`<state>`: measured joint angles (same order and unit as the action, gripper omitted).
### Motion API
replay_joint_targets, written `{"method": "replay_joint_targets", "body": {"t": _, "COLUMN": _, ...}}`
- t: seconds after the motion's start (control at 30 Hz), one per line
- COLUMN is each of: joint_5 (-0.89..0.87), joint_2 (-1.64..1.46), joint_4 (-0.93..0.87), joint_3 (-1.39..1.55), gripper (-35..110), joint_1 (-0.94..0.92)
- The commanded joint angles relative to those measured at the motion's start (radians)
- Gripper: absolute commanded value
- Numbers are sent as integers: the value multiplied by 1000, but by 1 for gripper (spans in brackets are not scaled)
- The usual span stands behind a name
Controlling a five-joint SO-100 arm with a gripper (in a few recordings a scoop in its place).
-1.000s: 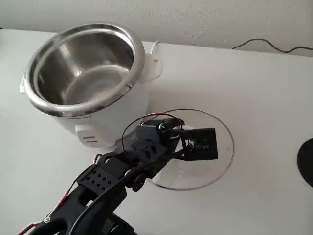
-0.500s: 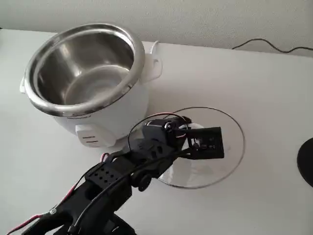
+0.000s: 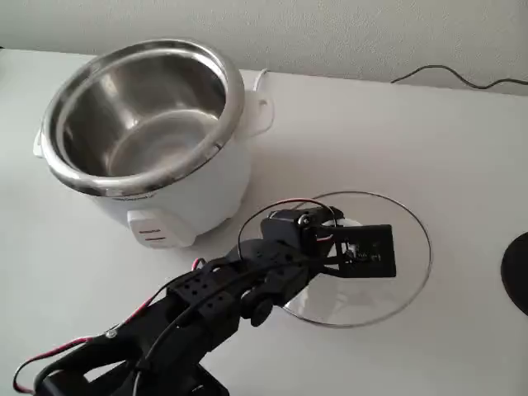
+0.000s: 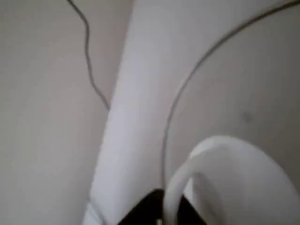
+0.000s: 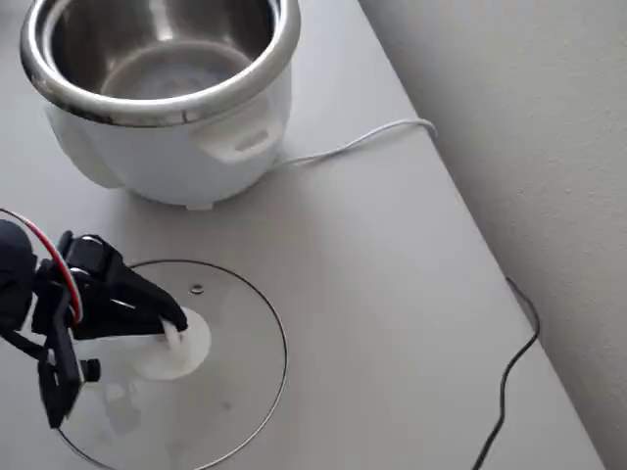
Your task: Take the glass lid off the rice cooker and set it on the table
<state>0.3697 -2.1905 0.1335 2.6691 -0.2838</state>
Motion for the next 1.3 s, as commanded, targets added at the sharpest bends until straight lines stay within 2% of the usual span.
{"method": "replay_joint_targets", "body": {"t": 0.0, "joint_5": 11, "joint_2": 3, "joint_4": 103, "joint_3": -44, "gripper": 0, "joint_1": -29}}
{"method": "replay_joint_targets", "body": {"t": 0.47, "joint_5": 15, "joint_2": 216, "joint_4": 225, "joint_3": -100, "gripper": 1, "joint_1": -52}}
{"method": "replay_joint_targets", "body": {"t": 0.57, "joint_5": 14, "joint_2": 212, "joint_4": 238, "joint_3": -100, "gripper": 7, "joint_1": -51}}
{"method": "replay_joint_targets", "body": {"t": 0.77, "joint_5": -14, "joint_2": 209, "joint_4": 285, "joint_3": -100, "gripper": 29, "joint_1": -58}}
{"method": "replay_joint_targets", "body": {"t": 0.83, "joint_5": -38, "joint_2": 170, "joint_4": 267, "joint_3": -98, "gripper": 32, "joint_1": -63}}
{"method": "replay_joint_targets", "body": {"t": 1.0, "joint_5": -84, "joint_2": -74, "joint_4": 51, "joint_3": -100, "gripper": 32, "joint_1": -37}}
{"method": "replay_joint_targets", "body": {"t": 1.27, "joint_5": -175, "joint_2": -762, "joint_4": -653, "joint_3": -87, "gripper": 19, "joint_1": 227}}
